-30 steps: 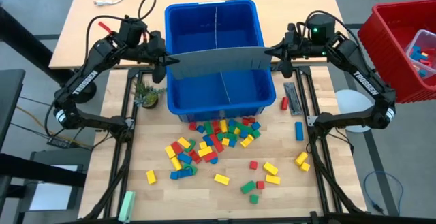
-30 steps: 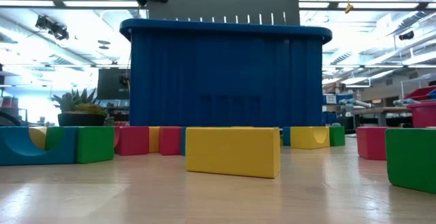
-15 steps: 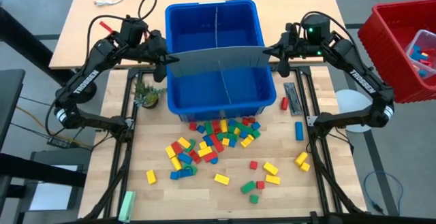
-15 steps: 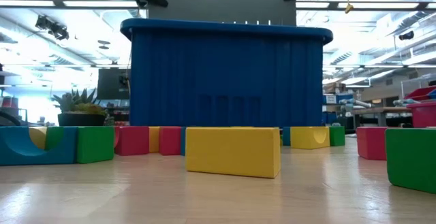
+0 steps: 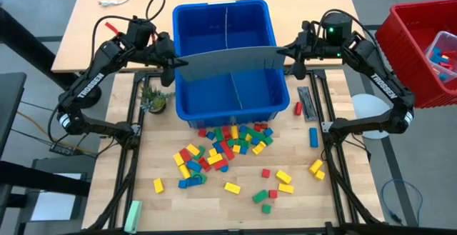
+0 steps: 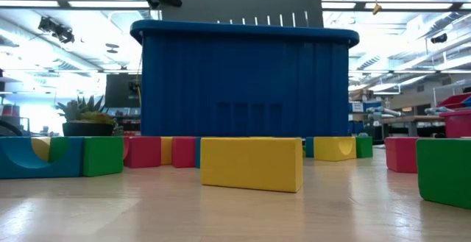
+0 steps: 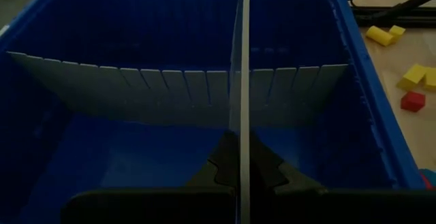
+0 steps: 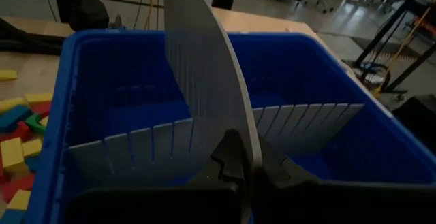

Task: Sort blocks
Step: Assemble the blue bin using gray bin divider

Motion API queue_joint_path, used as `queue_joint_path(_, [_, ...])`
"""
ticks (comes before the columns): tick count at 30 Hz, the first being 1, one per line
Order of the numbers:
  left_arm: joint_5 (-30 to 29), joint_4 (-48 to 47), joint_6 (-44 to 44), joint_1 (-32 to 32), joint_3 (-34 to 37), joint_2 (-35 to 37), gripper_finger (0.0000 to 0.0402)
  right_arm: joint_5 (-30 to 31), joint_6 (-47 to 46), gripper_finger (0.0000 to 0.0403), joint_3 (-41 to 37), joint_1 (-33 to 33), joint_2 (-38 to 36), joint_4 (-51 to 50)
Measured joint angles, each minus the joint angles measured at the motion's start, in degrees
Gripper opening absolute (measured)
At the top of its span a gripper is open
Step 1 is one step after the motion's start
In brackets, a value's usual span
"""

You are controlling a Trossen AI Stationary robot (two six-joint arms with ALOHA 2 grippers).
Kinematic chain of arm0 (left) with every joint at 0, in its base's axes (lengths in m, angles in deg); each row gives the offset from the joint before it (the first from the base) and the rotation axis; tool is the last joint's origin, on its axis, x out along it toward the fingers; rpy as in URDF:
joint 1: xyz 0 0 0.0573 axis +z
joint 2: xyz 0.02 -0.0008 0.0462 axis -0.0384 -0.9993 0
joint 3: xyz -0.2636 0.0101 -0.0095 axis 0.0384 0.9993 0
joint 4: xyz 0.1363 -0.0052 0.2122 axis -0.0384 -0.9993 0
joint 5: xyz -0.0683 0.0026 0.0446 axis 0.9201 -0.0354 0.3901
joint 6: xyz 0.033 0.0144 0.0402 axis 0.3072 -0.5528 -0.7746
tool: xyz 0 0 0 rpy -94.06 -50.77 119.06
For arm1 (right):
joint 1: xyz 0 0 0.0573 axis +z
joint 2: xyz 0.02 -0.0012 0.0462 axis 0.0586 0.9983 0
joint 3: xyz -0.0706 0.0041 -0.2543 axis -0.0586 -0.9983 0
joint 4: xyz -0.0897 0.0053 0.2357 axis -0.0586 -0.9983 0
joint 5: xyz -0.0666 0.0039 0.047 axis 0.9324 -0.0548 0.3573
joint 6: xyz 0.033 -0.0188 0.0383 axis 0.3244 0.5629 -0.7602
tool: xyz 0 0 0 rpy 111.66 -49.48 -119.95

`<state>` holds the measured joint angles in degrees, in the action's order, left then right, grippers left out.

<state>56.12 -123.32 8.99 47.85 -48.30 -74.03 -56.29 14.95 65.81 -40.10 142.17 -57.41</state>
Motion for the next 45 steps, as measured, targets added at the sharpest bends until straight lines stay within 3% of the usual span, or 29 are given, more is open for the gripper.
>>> queue_joint_path(8, [-2.7,-2.7,0.0,0.0,0.0,0.0,0.0012,0.0,0.4,0.0,-0.4,0.0,2.1,-1.1])
queue_joint_path(21, [-1.0,-3.4,0.0,0.0,0.0,-3.3,0.0012,0.8,0.6,0.0,-0.4,-0.2,2.2,-4.1])
queue_joint_path(27, [-4.8,-3.5,-0.2,-0.1,0.1,-3.3,0.0012,0.8,0.6,0.0,-0.4,-0.2,3.3,-3.3])
queue_joint_path(45, [-5.6,-3.3,-0.4,0.0,0.0,-2.5,0.0012,1.8,2.4,0.0,-0.7,-1.0,5.6,-1.7])
